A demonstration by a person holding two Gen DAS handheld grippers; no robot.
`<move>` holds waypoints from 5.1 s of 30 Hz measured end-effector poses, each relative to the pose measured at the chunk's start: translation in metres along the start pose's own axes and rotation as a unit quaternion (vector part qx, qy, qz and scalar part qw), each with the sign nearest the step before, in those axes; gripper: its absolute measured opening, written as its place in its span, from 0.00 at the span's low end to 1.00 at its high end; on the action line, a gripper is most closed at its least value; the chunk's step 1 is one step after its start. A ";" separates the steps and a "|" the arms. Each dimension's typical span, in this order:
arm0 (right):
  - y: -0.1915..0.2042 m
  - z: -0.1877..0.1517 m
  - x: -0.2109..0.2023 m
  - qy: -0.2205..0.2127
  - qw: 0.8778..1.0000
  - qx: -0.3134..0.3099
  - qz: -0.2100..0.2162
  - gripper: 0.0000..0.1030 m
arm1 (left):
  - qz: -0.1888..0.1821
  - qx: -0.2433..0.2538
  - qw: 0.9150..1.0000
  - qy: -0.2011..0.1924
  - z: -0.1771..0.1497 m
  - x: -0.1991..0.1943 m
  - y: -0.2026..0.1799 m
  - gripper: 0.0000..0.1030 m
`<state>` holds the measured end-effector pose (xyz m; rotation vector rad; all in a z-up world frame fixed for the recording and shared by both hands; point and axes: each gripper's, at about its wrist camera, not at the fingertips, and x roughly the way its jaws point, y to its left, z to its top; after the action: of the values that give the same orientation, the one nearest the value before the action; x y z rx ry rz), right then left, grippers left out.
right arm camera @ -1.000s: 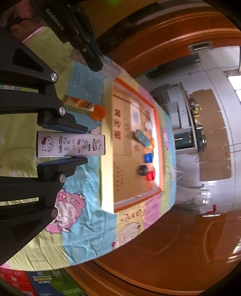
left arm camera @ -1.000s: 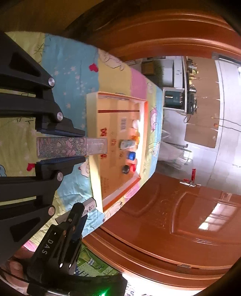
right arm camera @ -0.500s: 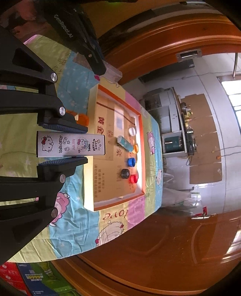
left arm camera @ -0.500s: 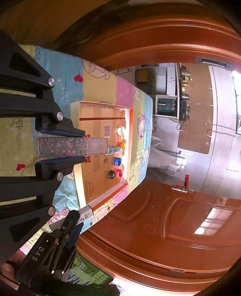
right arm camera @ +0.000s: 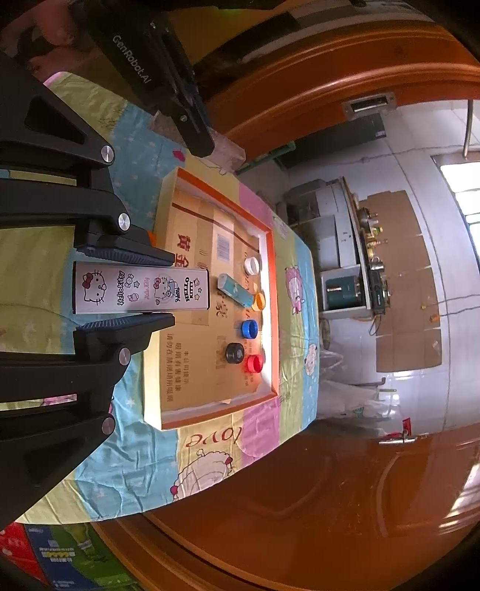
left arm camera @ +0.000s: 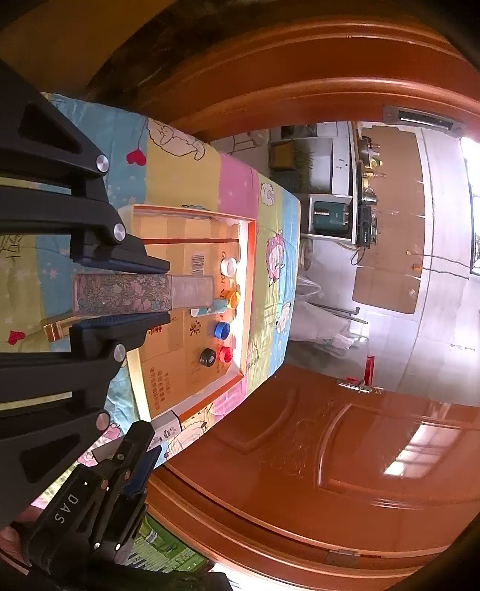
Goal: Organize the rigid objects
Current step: 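Carry the Hello Kitty box and floral tube with both grippers over the tray, then lower and open both grippers to set the box and floral tube in the tray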
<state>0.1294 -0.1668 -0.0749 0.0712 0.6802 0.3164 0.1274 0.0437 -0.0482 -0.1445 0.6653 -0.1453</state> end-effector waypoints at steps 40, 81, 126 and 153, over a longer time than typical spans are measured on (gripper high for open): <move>-0.025 0.062 0.084 0.021 1.000 0.016 0.010 0.25 | 0.009 -0.017 0.999 0.045 0.046 0.096 0.017 0.20; -0.037 0.067 0.182 0.073 0.997 0.016 0.003 0.25 | 0.022 -0.033 0.995 0.089 0.049 0.176 0.044 0.20; -0.032 0.064 0.199 0.087 0.996 -0.004 -0.015 0.30 | 0.017 -0.018 0.995 0.097 0.041 0.194 0.042 0.24; -0.032 0.067 0.122 0.043 0.999 0.015 -0.013 0.31 | 0.036 -0.026 0.998 0.039 0.047 0.110 0.043 0.43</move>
<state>0.2695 -0.1567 -0.1022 0.0784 0.7700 0.2859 0.2456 0.0698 -0.0856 -0.1652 0.7519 -0.0656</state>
